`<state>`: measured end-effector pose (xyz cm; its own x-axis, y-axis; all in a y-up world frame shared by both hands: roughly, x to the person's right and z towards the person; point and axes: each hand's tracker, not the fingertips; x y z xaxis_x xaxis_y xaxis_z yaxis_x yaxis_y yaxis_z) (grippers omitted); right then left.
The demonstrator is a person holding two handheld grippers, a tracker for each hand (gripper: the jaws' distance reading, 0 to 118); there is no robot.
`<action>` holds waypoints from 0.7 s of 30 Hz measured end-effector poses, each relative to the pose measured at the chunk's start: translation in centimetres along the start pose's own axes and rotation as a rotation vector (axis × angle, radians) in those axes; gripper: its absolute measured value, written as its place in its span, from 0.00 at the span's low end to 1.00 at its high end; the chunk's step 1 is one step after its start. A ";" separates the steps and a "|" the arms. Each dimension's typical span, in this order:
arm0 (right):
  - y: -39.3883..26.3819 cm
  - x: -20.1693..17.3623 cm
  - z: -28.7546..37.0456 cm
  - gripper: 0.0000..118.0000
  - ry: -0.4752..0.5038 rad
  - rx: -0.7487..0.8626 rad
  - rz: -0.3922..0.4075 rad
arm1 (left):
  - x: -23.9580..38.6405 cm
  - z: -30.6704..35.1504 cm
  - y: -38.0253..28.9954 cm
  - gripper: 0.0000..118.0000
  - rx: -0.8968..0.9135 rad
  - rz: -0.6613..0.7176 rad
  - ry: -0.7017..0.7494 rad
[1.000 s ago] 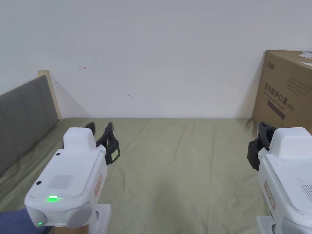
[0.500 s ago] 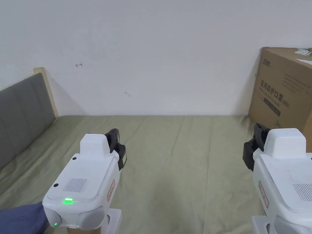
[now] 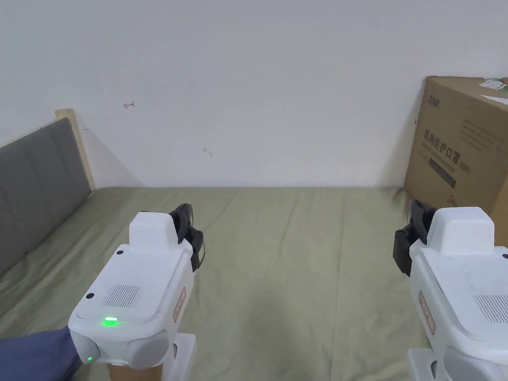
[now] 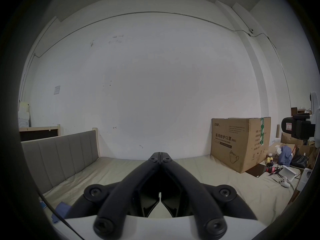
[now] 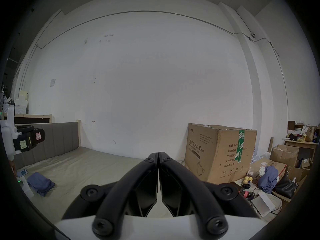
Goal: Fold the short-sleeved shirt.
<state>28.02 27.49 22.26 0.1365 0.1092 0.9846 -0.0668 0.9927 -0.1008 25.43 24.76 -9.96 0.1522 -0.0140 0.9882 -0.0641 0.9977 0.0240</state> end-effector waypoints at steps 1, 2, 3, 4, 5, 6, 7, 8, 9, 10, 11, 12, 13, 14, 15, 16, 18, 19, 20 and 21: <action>0.0 0.0 0.0 0.00 0.000 0.001 0.001 | 0.0 0.0 0.0 0.00 0.000 -0.003 0.002; 0.0 0.0 0.1 0.00 0.000 0.001 0.001 | 0.0 0.0 -0.1 0.00 0.001 -0.008 0.004; 0.0 0.0 0.1 0.00 0.002 0.000 0.002 | 0.0 0.0 -0.1 0.00 0.001 -0.009 0.003; -0.1 -0.1 0.1 0.00 0.001 -0.002 0.002 | 0.0 0.0 -0.1 0.00 -0.001 -0.011 0.004; -0.1 -0.1 0.1 0.00 0.001 -0.001 0.002 | 0.0 0.0 -0.1 0.00 -0.002 -0.011 0.004; -0.1 -0.1 0.1 0.00 0.003 -0.002 0.000 | -0.1 0.0 -0.1 0.00 -0.003 -0.010 0.005; -0.1 -0.1 0.1 0.00 0.003 -0.003 -0.001 | -0.1 0.0 -0.1 0.00 -0.003 -0.011 0.008; -0.1 -0.1 0.1 0.00 0.004 -0.002 -0.001 | -0.1 0.1 -0.1 0.00 -0.002 -0.011 0.011; -0.2 -0.1 0.1 0.00 0.002 -0.002 0.000 | -0.1 0.1 -0.1 0.00 -0.004 -0.010 0.011; -0.1 -0.1 0.1 0.00 0.001 -0.002 0.001 | -0.1 0.1 -0.1 0.00 -0.004 -0.010 0.011; -0.1 -0.1 0.2 0.00 0.003 -0.002 -0.001 | -0.1 0.1 -0.1 0.00 -0.004 -0.011 0.012; -0.1 -0.1 0.2 0.00 0.003 -0.004 -0.003 | -0.1 0.1 -0.2 0.00 -0.004 -0.011 0.013; -0.1 -0.1 0.2 0.00 0.004 -0.004 -0.005 | -0.1 0.1 -0.2 0.00 -0.004 -0.010 0.013; -0.1 -0.1 0.2 0.00 0.002 -0.004 -0.003 | -0.2 0.1 -0.2 0.00 -0.005 -0.011 0.013; -0.2 -0.1 0.2 0.00 0.002 -0.004 -0.001 | -0.1 0.1 -0.2 0.00 -0.004 -0.014 0.015; -0.2 -0.1 0.2 0.00 0.003 -0.005 0.000 | -0.2 0.1 -0.2 0.00 -0.003 -0.018 0.017; -0.2 0.0 0.2 0.00 0.003 -0.006 0.000 | -0.2 0.1 -0.2 0.00 -0.002 -0.016 0.016; -0.2 0.0 0.2 0.00 0.002 -0.006 -0.001 | -0.2 0.1 -0.2 0.00 -0.004 -0.014 0.015; -0.2 0.0 0.2 0.00 0.001 -0.007 -0.002 | -0.3 0.1 -0.2 0.00 -0.005 -0.013 0.015; -0.2 0.0 0.3 0.00 0.002 -0.007 -0.002 | -0.3 0.1 -0.2 0.00 -0.005 -0.013 0.016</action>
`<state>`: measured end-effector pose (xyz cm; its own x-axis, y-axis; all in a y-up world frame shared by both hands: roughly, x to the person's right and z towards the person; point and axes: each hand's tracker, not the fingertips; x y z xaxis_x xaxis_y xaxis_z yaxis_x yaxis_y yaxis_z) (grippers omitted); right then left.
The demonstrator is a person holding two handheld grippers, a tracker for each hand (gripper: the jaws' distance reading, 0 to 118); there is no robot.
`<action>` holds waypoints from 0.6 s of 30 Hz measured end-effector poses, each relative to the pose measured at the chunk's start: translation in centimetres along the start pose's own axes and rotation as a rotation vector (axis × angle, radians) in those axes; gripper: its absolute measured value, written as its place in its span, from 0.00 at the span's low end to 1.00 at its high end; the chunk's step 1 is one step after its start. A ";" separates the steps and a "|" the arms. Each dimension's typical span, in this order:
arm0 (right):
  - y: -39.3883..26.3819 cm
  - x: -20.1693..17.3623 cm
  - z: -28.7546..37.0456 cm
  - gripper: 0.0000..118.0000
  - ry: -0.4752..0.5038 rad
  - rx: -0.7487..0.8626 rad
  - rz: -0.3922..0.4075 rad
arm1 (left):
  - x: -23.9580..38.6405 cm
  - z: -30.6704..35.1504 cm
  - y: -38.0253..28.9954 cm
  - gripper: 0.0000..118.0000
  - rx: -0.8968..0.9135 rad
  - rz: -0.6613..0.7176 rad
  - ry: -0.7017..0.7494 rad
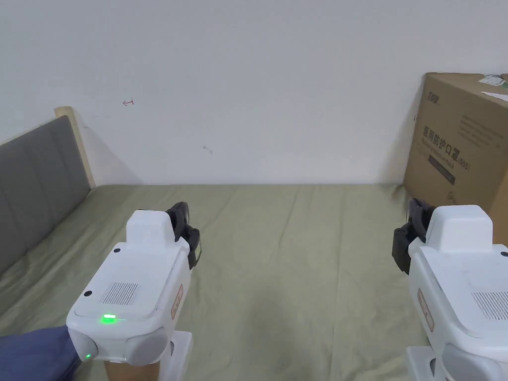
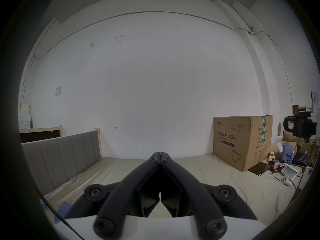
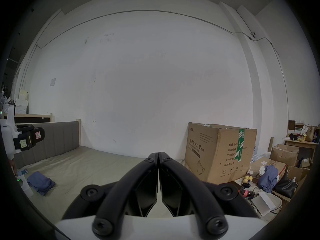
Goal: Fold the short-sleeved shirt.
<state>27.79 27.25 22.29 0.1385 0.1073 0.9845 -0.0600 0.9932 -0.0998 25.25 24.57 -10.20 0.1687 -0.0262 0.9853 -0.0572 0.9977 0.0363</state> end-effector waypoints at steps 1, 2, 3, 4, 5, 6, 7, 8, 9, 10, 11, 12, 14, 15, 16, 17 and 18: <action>0.0 0.0 0.0 0.00 -0.001 -0.001 0.000 | 0.0 0.0 0.0 0.00 0.000 -0.002 0.000; 0.0 0.0 0.0 0.00 -0.001 0.000 0.000 | 0.0 0.0 0.0 0.00 0.000 -0.003 0.001; 0.0 0.0 0.0 0.00 0.000 0.000 0.001 | 0.0 0.0 0.0 0.00 0.000 -0.002 0.001; 0.0 0.0 0.0 0.00 0.000 0.000 0.001 | -0.1 0.0 0.0 0.00 -0.001 0.001 0.001; 0.1 0.0 0.0 0.00 0.000 0.002 0.003 | -0.1 0.0 -0.1 0.00 -0.001 0.002 0.002; 0.1 0.0 0.0 0.00 0.000 0.002 0.004 | -0.1 0.0 -0.1 0.00 -0.001 0.001 0.002; 0.1 0.0 0.0 0.00 0.001 0.002 0.005 | -0.1 0.0 -0.1 0.00 -0.002 0.000 0.005; 0.1 0.0 0.0 0.00 -0.001 0.000 0.004 | -0.1 0.0 -0.1 0.00 -0.002 0.001 0.005; 0.0 0.0 0.0 0.00 0.000 0.000 0.003 | -0.1 0.0 -0.1 0.00 -0.003 0.004 0.005; 0.0 0.0 0.0 0.00 0.001 0.001 0.001 | -0.2 0.0 -0.1 0.00 -0.003 0.007 0.004; 0.0 0.0 0.0 0.00 0.000 0.000 0.002 | -0.2 0.0 -0.1 0.00 -0.003 0.006 0.005; 0.0 0.0 0.0 0.00 -0.001 0.000 0.002 | -0.2 -0.1 -0.1 0.00 -0.005 0.003 0.006; 0.0 0.0 0.0 0.00 0.000 -0.002 0.001 | -0.2 -0.1 -0.1 0.00 -0.005 0.000 0.007; 0.0 0.1 0.0 0.00 0.001 -0.002 0.000 | -0.2 -0.1 -0.1 0.00 -0.005 0.002 0.006; -0.1 0.1 0.0 0.00 0.001 -0.002 0.000 | -0.2 -0.1 -0.2 0.00 -0.006 0.003 0.006; 0.0 0.0 0.0 0.00 0.000 -0.003 0.000 | -0.2 -0.1 -0.2 0.00 -0.005 0.003 0.008; 0.0 0.0 0.0 0.00 0.001 -0.003 0.000 | -0.2 -0.1 -0.2 0.00 -0.006 0.001 0.009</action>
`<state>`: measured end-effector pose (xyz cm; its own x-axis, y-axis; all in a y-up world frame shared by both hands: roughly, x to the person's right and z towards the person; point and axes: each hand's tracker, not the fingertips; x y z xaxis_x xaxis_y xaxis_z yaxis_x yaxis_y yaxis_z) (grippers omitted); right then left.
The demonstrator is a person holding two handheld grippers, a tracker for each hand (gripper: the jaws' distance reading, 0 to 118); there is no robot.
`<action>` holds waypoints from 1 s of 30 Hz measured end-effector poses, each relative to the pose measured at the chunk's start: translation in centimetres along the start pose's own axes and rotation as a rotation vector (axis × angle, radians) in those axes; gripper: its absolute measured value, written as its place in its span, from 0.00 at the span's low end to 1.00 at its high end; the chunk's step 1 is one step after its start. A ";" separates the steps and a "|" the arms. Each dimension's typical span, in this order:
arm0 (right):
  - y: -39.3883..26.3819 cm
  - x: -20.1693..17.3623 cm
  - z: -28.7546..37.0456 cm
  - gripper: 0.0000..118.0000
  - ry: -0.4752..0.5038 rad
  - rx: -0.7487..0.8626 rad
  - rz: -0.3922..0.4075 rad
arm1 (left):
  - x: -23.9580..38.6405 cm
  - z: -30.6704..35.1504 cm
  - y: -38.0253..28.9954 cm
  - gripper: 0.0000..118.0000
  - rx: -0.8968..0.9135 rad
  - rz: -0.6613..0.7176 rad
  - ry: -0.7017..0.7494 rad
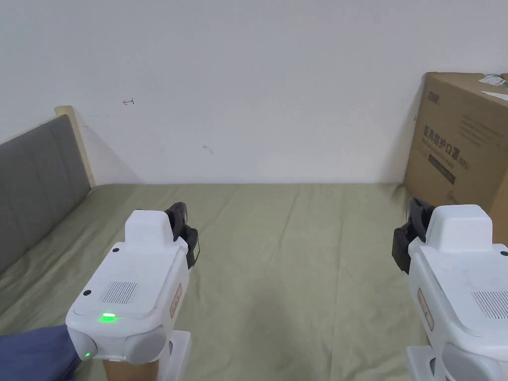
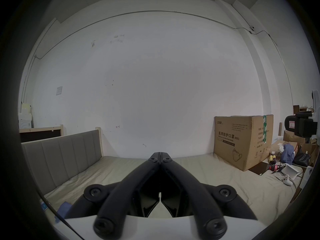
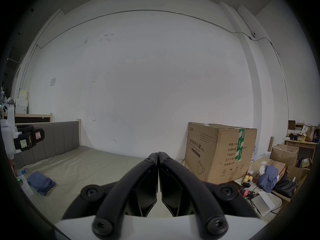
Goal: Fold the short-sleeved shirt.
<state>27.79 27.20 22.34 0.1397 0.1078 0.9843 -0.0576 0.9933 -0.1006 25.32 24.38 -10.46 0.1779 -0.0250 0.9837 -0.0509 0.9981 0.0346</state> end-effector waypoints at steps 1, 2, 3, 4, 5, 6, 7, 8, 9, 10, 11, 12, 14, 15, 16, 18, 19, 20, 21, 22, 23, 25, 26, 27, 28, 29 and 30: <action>0.0 0.0 0.0 0.00 0.000 0.000 0.001 | 0.0 0.0 0.0 0.00 -0.001 0.000 0.001; 0.0 0.0 0.0 0.00 0.000 0.000 0.003 | 0.0 0.0 0.0 0.00 -0.001 0.002 -0.001; 0.0 0.0 0.0 0.00 0.000 0.001 0.003 | -0.1 0.0 0.0 0.00 -0.003 0.004 -0.002; 0.0 0.0 0.0 0.00 0.000 0.000 0.001 | -0.1 0.0 0.0 0.00 -0.003 0.007 -0.003; 0.0 0.0 0.0 0.00 0.001 0.000 0.001 | -0.2 0.0 0.0 0.00 -0.003 0.007 -0.001; 0.0 0.0 0.0 0.00 -0.001 -0.001 0.001 | -0.2 0.0 -0.1 0.00 -0.005 0.005 0.000; 0.0 0.0 0.0 0.00 -0.002 -0.002 0.001 | -0.2 0.0 -0.1 0.00 -0.006 0.004 0.001; 0.0 0.0 0.0 0.00 -0.001 -0.001 0.001 | -0.2 0.0 -0.1 0.00 -0.004 0.003 0.001; 0.0 0.0 0.0 0.00 -0.001 -0.003 0.001 | -0.2 0.0 -0.1 0.00 -0.005 0.003 0.002; -0.1 0.0 0.0 0.00 0.000 -0.003 0.001 | -0.2 0.0 -0.1 0.00 -0.005 0.003 0.004; -0.1 0.0 0.0 0.00 -0.001 -0.005 0.002 | -0.3 0.1 -0.1 0.00 -0.004 0.004 0.007; -0.1 0.0 0.0 0.02 -0.003 -0.008 0.001 | -0.3 0.1 -0.2 0.02 -0.004 0.006 0.015; -0.3 0.0 0.0 0.08 -0.002 -0.012 -0.005 | -0.3 0.0 -0.3 0.10 -0.010 0.006 0.029; -0.4 0.0 -0.1 0.27 -0.003 -0.013 -0.010 | -0.4 0.0 -0.3 0.24 -0.007 0.006 0.030; -0.4 0.1 -0.1 0.45 -0.001 -0.016 -0.014 | -0.4 0.0 -0.3 0.42 -0.009 0.004 0.034; -0.5 0.2 -0.3 0.85 0.007 -0.026 -0.022 | -0.6 -0.1 -0.4 0.85 -0.024 0.002 0.033; -0.6 0.2 -0.4 0.92 0.003 -0.025 -0.024 | -0.6 -0.2 -0.4 0.98 -0.029 0.002 0.030; -0.7 0.1 -0.3 0.95 -0.002 -0.021 -0.026 | -0.5 -0.1 -0.4 1.00 -0.027 -0.001 0.029; -0.8 0.0 -0.2 0.95 -0.008 -0.012 -0.022 | -0.5 0.0 -0.4 1.00 -0.021 -0.004 0.030; -0.8 -0.1 -0.2 0.95 -0.012 -0.010 -0.018 | -0.5 0.3 -0.4 1.00 0.004 -0.006 0.033; -0.8 -0.1 -0.2 0.95 -0.019 -0.010 -0.014 | -0.5 0.3 -0.3 1.00 -0.004 -0.010 0.032; -0.8 -0.1 -0.3 0.98 -0.014 -0.015 -0.014 | -0.4 0.2 -0.3 1.00 -0.006 -0.014 0.030; -0.8 -0.1 -0.4 1.00 -0.010 -0.019 -0.017 | -0.4 0.2 -0.3 1.00 -0.007 -0.014 0.027; -0.8 0.0 -0.4 1.00 -0.009 -0.021 -0.019 | -0.4 0.2 -0.3 1.00 -0.005 -0.012 0.027; -0.8 0.0 -0.4 1.00 -0.008 -0.021 -0.021 | -0.4 0.2 -0.3 1.00 -0.002 -0.009 0.031; -0.8 0.0 -0.3 1.00 -0.007 -0.018 -0.023 | -0.4 0.2 -0.3 1.00 -0.002 -0.007 0.032; -0.8 0.0 -0.3 1.00 -0.008 -0.016 -0.025 | -0.4 0.2 -0.3 1.00 -0.002 -0.001 0.035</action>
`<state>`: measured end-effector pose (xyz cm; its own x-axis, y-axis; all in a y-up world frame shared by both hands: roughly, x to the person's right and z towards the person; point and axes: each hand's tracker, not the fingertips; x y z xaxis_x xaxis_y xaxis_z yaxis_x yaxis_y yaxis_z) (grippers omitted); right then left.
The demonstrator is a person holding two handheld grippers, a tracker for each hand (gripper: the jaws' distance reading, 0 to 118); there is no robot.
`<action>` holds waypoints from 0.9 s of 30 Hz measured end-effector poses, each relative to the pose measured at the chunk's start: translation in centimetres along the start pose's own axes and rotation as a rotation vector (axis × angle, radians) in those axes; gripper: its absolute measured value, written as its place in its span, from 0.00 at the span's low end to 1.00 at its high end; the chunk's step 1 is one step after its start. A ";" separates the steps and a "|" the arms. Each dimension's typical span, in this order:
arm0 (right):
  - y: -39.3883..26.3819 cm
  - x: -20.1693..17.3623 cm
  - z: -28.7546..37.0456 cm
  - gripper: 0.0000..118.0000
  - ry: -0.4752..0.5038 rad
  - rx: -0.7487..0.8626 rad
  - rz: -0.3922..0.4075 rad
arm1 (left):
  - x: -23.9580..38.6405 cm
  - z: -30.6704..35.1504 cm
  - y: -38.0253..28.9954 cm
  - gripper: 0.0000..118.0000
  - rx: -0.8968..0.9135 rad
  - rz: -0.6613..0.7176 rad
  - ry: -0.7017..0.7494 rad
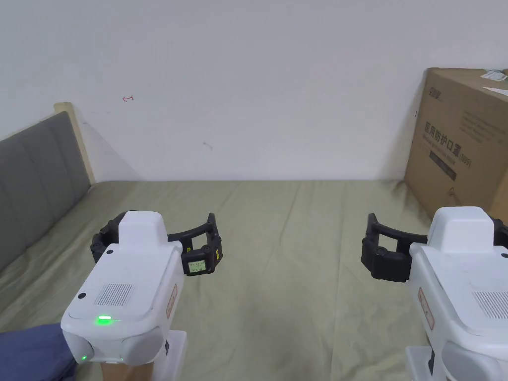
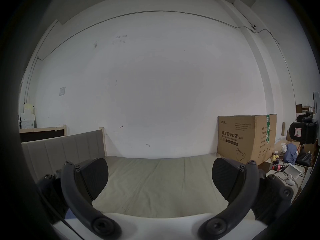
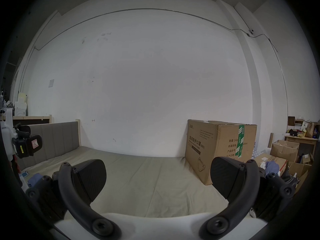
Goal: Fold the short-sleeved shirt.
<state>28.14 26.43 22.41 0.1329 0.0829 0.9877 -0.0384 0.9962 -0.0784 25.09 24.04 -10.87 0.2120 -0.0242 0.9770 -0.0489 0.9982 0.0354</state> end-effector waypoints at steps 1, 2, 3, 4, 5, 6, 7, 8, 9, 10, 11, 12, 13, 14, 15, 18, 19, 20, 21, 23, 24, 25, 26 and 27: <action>0.0 0.0 0.0 1.00 -0.001 0.000 0.000 | 0.0 -0.1 0.0 1.00 -0.004 0.004 0.000; 0.1 0.0 0.1 1.00 0.000 0.000 0.000 | -0.1 -0.1 0.1 1.00 -0.005 0.007 0.000; 0.1 0.1 0.1 1.00 0.000 0.002 0.001 | -0.1 -0.1 0.0 1.00 -0.005 0.008 0.001; 0.0 0.1 0.1 1.00 0.000 0.004 0.002 | -0.2 -0.2 0.0 1.00 -0.005 0.006 0.001; 0.1 0.1 0.2 1.00 0.000 0.004 0.002 | -0.2 -0.1 0.0 1.00 -0.005 0.002 0.002; 0.1 0.1 0.2 1.00 -0.001 0.004 0.002 | -0.1 -0.1 0.0 1.00 -0.004 -0.001 0.005; 0.1 0.2 0.2 1.00 -0.003 0.003 0.002 | -0.1 -0.1 0.0 1.00 -0.003 -0.003 0.007; 0.0 0.2 0.2 1.00 -0.003 0.002 0.001 | -0.1 -0.1 0.0 1.00 -0.002 -0.003 0.006; 0.0 0.2 0.2 1.00 -0.002 0.001 0.001 | -0.1 -0.1 0.0 1.00 -0.001 -0.002 0.006; 0.1 0.2 0.2 1.00 -0.002 -0.003 0.002 | -0.1 -0.1 0.0 1.00 0.000 0.000 0.005; 0.0 0.2 0.2 1.00 -0.002 -0.003 0.004 | -0.1 -0.1 0.0 1.00 -0.001 -0.001 0.005; 0.0 0.3 0.2 1.00 -0.003 -0.002 0.005 | -0.1 -0.1 -0.1 1.00 0.000 -0.002 0.005; 0.0 0.2 0.2 1.00 -0.003 -0.002 0.007 | -0.1 -0.1 -0.1 1.00 0.001 -0.004 0.006; 0.0 0.2 0.2 1.00 -0.002 -0.002 0.007 | -0.1 0.0 -0.1 1.00 0.003 -0.006 0.008; 0.0 0.3 0.2 1.00 -0.002 -0.002 0.007 | -0.1 0.0 -0.1 1.00 0.003 -0.007 0.009; 0.1 0.3 0.2 1.00 -0.004 -0.001 0.008 | -0.1 0.0 -0.1 1.00 0.003 -0.006 0.007; 0.1 0.3 0.2 1.00 -0.004 -0.002 0.008 | -0.1 0.0 -0.1 1.00 0.002 -0.008 0.008; 0.0 0.3 0.2 1.00 -0.004 -0.003 0.008 | 0.0 0.0 -0.1 1.00 0.002 -0.011 0.008; 0.0 0.3 0.2 1.00 -0.004 -0.003 0.008 | 0.0 0.0 -0.1 1.00 0.000 -0.014 0.007; 0.0 0.3 0.2 1.00 -0.006 -0.003 0.009 | 0.0 0.0 -0.2 1.00 -0.001 -0.017 0.005; 0.0 0.3 0.2 1.00 -0.004 -0.004 0.009 | 0.0 0.0 -0.3 1.00 -0.001 -0.019 0.005; 0.0 0.3 0.2 1.00 -0.003 -0.005 0.010 | 0.1 -0.1 -0.3 1.00 -0.002 -0.020 0.006; 0.0 0.3 0.1 1.00 -0.005 -0.006 0.009 | 0.1 -0.1 -0.3 1.00 -0.002 -0.017 0.006; 0.0 0.3 0.1 1.00 -0.004 -0.005 0.009 | 0.1 -0.1 -0.3 1.00 -0.002 -0.015 0.002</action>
<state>28.04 26.42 22.73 0.1285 0.0916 0.9875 -0.0342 0.9955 -0.0879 25.20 23.78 -10.84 0.2145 -0.0393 0.9759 -0.0433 0.9978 0.0497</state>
